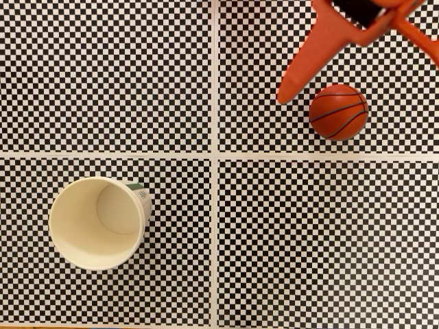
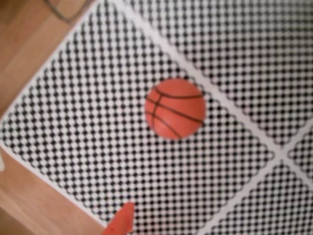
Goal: Grasp basketball and place into cup.
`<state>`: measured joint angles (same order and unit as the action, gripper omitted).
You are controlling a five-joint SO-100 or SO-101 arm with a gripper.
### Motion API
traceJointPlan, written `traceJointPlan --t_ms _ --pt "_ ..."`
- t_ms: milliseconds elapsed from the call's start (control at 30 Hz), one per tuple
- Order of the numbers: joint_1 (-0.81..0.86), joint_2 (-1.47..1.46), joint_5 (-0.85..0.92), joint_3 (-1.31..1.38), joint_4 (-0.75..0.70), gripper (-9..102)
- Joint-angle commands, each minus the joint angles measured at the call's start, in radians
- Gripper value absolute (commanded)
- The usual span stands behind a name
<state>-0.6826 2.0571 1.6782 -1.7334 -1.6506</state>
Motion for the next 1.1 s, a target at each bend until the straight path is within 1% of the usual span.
traceJointPlan --t_ms 0,167,600,767,1067 --pt "0.015 0.028 0.061 -0.069 0.067 73" --pt "-0.003 -0.031 0.037 -0.092 0.130 65" --pt "-0.087 -0.186 -0.028 0.005 0.158 67" --pt "-0.100 -0.239 -0.061 0.052 0.160 63" --pt "-0.092 -0.374 -0.063 0.187 0.160 62"
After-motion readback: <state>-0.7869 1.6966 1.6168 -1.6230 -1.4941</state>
